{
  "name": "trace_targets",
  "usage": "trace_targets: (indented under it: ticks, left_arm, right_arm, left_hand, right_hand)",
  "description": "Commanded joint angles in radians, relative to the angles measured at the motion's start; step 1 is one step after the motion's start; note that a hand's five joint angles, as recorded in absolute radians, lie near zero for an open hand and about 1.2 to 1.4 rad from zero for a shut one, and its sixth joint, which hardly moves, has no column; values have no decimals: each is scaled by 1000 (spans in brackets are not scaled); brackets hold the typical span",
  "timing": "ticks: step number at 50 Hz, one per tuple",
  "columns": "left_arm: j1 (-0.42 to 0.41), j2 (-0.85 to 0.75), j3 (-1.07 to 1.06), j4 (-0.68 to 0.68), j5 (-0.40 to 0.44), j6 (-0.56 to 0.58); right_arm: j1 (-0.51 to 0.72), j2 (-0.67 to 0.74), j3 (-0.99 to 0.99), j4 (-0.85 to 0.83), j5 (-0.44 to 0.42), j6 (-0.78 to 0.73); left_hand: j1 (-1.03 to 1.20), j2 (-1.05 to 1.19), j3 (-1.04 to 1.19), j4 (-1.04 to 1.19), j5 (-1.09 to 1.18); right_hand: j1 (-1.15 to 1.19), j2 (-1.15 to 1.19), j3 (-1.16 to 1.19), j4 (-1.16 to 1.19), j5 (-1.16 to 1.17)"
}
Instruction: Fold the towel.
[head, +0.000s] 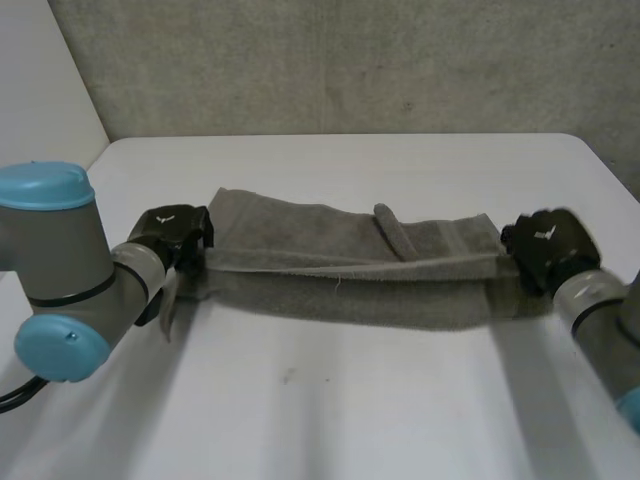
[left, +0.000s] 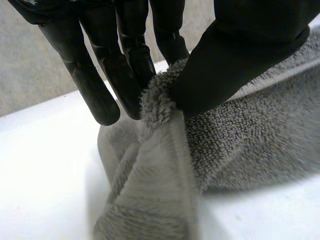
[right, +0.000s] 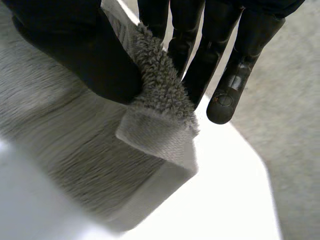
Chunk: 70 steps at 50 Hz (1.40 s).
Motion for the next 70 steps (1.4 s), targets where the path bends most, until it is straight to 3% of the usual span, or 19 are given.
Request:
trace_targets:
  ticks: [1,5,9,15,17,20,22,35,47,60,70]
  left_arm:
    - [7,108,-72,-209,2,20]
    - [7,150,-108,-271,4,43]
    - [7,180,-158,-268,5,63]
    - [4,180,-246,-131,5,66]
    - [1,176,-289,-67,5,66]
    - [1,173,-304,-41,5,66]
    - [3,173,-330,-9,4,69]
    - [6,242,-431,20,5,70]
    - [10,300,-525,91,4,87]
    - [107,276,-622,304,4,300]
    - [135,220,-617,338,8,317]
  right_arm:
    - [-34,-95,-178,421,-15,-47]
    - [-84,-100,-255,589,-32,-52]
    - [-94,-100,-275,593,-52,-50]
    - [-109,-98,-257,569,-84,-23]
    - [-109,-94,-246,558,-88,-10]
    - [-112,-91,-214,537,-96,14]
    - [-113,-89,-199,520,-104,24]
    - [-120,-51,-132,423,-122,31]
    - [-133,-31,-120,412,-124,31]
    - [-133,-23,-106,389,-122,31]
    - [-133,-14,-105,388,-122,31]
  left_hand:
    - [229,178,179,179,195]
    - [229,178,179,179,195]
    - [229,178,179,179,195]
    - [229,178,179,179,195]
    - [-129,-181,-179,-180,-163]
    - [-287,-338,-337,-337,-321]
    - [-544,-595,-594,-595,-578]
    - [-765,-816,-815,-816,-799]
    - [-809,-861,-859,-860,-843]
    - [-780,-832,-830,-831,-814]
    - [-745,-796,-795,-796,-779]
  right_hand:
    - [7,187,188,182,191]
    - [7,187,188,182,191]
    - [7,187,188,182,191]
    - [7,187,188,182,191]
    - [7,187,188,182,191]
    - [7,187,188,182,191]
    - [7,187,188,182,191]
    - [7,187,188,182,191]
    - [7,187,188,182,191]
    - [7,187,188,182,191]
    - [7,187,188,182,191]
